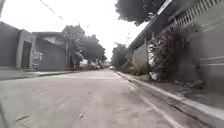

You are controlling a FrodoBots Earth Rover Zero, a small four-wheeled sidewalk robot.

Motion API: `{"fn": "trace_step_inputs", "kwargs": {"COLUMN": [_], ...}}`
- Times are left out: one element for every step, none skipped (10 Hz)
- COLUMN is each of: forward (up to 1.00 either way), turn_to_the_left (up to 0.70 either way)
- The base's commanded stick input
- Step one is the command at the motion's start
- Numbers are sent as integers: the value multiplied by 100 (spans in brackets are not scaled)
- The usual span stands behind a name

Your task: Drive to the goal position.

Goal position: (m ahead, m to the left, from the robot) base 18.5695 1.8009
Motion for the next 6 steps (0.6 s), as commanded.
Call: {"fn": "trace_step_inputs", "kwargs": {"forward": [70, 70, 70, 70, 70, 70], "turn_to_the_left": [0, 0, 0, 0, 0, 0]}}
